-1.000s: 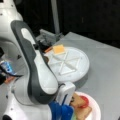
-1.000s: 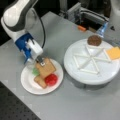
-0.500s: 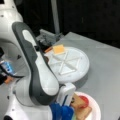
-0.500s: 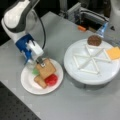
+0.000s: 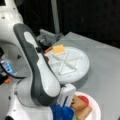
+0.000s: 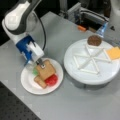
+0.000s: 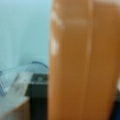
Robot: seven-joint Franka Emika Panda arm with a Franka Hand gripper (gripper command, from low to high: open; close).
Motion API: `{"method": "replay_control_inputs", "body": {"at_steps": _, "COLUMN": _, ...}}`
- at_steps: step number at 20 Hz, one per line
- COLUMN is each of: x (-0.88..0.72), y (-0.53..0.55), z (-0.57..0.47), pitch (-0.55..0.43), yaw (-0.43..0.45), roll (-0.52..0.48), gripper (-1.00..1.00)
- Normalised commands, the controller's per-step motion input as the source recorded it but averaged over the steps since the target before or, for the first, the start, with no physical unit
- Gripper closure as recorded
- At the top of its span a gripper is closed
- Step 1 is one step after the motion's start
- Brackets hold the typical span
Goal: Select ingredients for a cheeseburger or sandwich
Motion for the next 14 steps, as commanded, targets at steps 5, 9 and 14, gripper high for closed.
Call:
{"method": "replay_control_inputs", "body": {"at_steps": 5, "x": 0.32, "y": -0.11, "z": -0.06, "pitch": -0.067, "yaw": 0.163, "roll": 0.115, "gripper": 1.00}}
{"method": "replay_control_inputs", "body": {"at_steps": 9, "x": 0.35, "y": -0.12, "z": -0.08, "pitch": -0.077, "yaw": 0.177, "roll": 0.126, "gripper": 1.00}}
{"method": "replay_control_inputs", "body": {"at_steps": 14, "x": 0.35, "y": -0.14, "z": -0.10, "pitch": -0.080, "yaw": 0.177, "roll": 0.137, "gripper": -1.00}}
